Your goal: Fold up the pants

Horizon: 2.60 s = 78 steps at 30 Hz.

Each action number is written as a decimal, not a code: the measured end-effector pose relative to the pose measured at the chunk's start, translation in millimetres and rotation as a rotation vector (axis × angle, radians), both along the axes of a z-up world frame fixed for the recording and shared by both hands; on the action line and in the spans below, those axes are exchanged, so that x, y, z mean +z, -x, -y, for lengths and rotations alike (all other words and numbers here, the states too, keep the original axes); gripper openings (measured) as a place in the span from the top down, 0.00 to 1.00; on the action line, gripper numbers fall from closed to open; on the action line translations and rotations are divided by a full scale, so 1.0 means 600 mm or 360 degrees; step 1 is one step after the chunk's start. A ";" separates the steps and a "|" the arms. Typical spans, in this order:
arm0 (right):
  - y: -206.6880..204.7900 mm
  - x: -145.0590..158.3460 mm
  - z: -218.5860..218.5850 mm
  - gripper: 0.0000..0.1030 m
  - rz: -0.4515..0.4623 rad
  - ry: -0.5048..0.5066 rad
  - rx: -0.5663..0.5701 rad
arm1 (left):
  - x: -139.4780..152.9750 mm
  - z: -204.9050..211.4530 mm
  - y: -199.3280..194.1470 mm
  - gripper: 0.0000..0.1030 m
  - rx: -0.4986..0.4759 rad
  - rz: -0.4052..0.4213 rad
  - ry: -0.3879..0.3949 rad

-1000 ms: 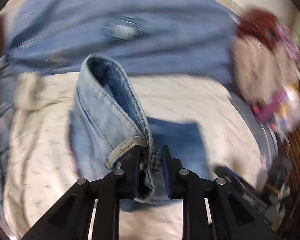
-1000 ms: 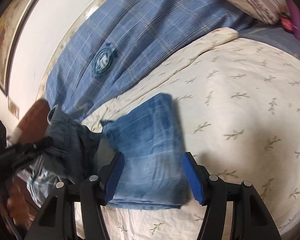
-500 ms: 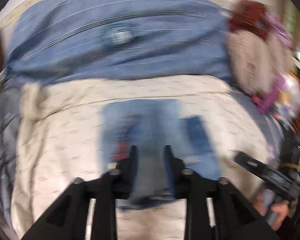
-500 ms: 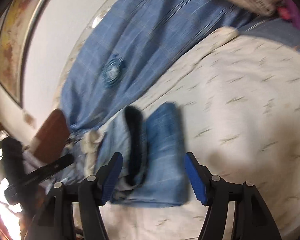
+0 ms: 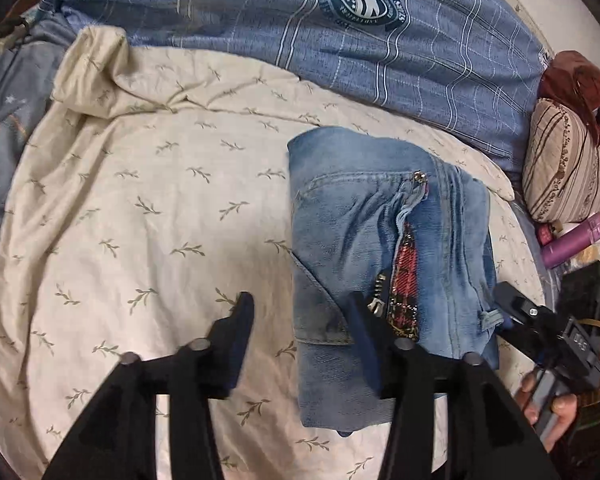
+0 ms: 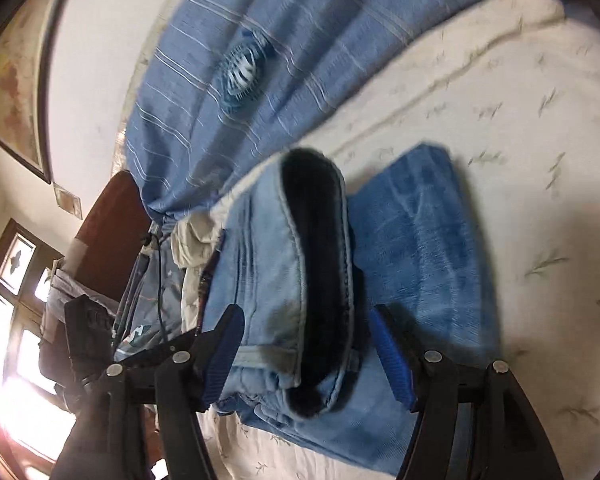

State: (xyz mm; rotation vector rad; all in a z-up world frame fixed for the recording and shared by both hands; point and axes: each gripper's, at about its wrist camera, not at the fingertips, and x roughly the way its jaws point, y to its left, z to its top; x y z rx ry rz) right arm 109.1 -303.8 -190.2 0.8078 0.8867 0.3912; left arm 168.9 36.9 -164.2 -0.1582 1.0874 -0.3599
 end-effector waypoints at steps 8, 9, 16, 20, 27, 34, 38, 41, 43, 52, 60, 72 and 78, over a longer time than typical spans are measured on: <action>0.003 0.028 -0.081 0.64 0.0210 0.0199 0.0165 | -0.013 -0.016 0.012 0.48 -0.0005 -0.0006 0.0080; 0.012 0.040 -0.087 0.68 0.0271 0.0218 0.0162 | -0.011 -0.017 0.014 0.48 0.0003 -0.0002 0.0063; 0.089 0.103 -0.078 0.84 0.0568 0.0353 0.0049 | 0.010 0.018 0.050 0.49 -0.0111 0.0060 0.0005; 0.110 0.101 -0.037 0.84 0.0519 0.0392 -0.0074 | 0.010 0.079 0.076 0.49 -0.0239 0.0094 -0.0065; 0.101 0.049 0.048 0.83 0.0192 0.0435 -0.0225 | -0.006 0.150 0.091 0.46 -0.0311 0.0111 -0.0143; 0.104 0.054 0.076 0.80 0.0169 0.0404 -0.0391 | 0.034 0.101 0.072 0.43 -0.0252 0.0084 -0.0032; 0.126 0.090 0.070 0.80 0.0435 0.0457 -0.0513 | 0.079 0.095 0.046 0.39 -0.0206 0.0209 -0.0089; 0.121 0.104 0.025 0.80 0.0562 0.0592 -0.0380 | 0.083 0.111 0.016 0.39 -0.0193 0.0251 -0.0160; 0.105 0.097 -0.008 0.80 0.0544 0.0673 -0.0242 | 0.076 0.126 -0.004 0.39 -0.0189 0.0243 -0.0203; 0.051 0.037 -0.037 0.81 0.0231 0.0754 -0.0095 | 0.019 0.213 -0.044 0.30 -0.0257 0.0193 -0.0404; 0.042 0.003 -0.010 0.81 0.0117 0.0627 -0.0061 | 0.008 0.209 -0.047 0.09 -0.0189 0.0299 -0.0499; 0.033 -0.002 -0.009 0.81 0.0098 0.0606 -0.0045 | 0.001 0.205 -0.031 0.02 -0.0105 0.0454 -0.0515; 0.033 -0.002 -0.010 0.81 0.0109 0.0625 -0.0037 | -0.003 0.198 -0.030 0.00 -0.0077 0.0474 -0.0462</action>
